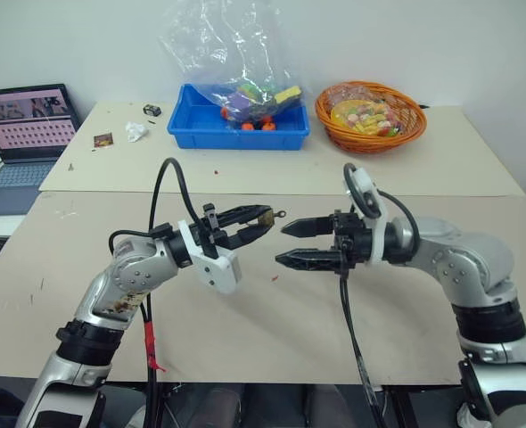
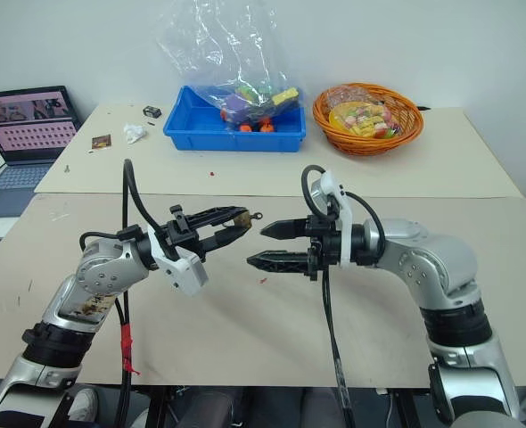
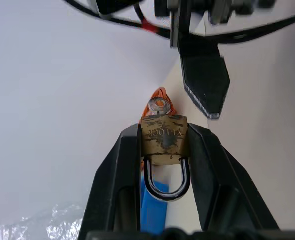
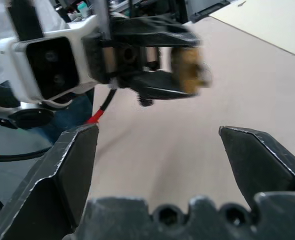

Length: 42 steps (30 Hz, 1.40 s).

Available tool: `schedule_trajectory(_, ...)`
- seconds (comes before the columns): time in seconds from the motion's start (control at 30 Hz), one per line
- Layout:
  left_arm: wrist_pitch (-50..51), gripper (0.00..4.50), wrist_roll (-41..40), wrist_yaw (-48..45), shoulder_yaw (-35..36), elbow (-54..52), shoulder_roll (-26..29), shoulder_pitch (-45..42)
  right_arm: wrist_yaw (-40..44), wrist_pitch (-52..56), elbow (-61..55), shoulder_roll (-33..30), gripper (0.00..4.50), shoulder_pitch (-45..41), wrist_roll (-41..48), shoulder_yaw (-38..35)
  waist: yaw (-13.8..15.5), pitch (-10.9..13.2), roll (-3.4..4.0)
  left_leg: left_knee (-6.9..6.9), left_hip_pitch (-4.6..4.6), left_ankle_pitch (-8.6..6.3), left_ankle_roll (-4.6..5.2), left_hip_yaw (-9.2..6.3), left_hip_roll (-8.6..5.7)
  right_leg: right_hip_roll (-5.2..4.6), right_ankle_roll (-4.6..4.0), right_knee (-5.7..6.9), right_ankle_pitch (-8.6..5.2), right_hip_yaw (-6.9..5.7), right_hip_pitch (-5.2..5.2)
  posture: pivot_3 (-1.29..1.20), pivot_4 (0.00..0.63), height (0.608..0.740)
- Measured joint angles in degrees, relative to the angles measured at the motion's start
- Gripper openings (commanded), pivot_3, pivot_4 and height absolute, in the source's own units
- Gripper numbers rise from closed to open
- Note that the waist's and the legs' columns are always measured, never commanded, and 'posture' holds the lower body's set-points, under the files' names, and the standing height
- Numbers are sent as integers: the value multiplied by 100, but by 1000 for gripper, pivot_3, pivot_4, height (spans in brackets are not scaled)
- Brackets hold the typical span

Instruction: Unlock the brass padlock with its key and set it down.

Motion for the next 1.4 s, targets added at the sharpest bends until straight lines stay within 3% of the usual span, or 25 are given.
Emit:
schedule_trajectory(0.2, -195, 828, -422, -216, -136, 9, 105, 61, 577, -293, 461, -166, 4500, -132, -317, 6, -59, 0, 0, 0, -12, 0, 0, 9, 1, -1, -3, 10, 2, 4, -22, 0, 150, 740)
schedule_trajectory(0.47, -192, 828, -440, -337, -143, 27, 169, 61, 692, -87, -6, -193, 4500, -169, -59, -58, -69, 0, 0, 0, -12, 0, -1, 9, 3, 1, -5, 10, 3, 4, -23, 0, 150, 740)
schedule_trajectory(0.57, -192, 828, -440, -342, -145, 40, 168, 61, 604, 41, -77, -192, 3793, -225, 35, -75, -69, 0, 0, 0, -11, 0, -1, 9, 2, 0, -5, 11, 4, 4, -23, 0, 150, 740)
schedule_trajectory(0.93, -193, 828, -439, -349, -150, 155, 167, 61, 384, 156, -27, -94, 68, -625, 35, -75, -80, 0, 0, 0, -14, 1, -1, 10, 2, 1, -6, 11, 4, 4, -27, 0, 150, 740)
schedule_trajectory(1.27, -185, 828, -426, -347, -150, 175, 164, 61, 358, 149, 78, 10, 68, -627, -47, -37, -96, 0, 1, 0, -14, 1, -1, 11, 3, 1, -6, 14, 4, 4, -31, 0, 150, 740)
schedule_trajectory(1.4, -131, 828, -424, -347, -137, 211, 165, 64, 311, 144, 155, 108, 1171, -627, -92, -36, -99, 0, 1, 0, -15, 1, -1, 11, 3, 1, -6, 15, 4, 5, -34, 0, 150, 740)
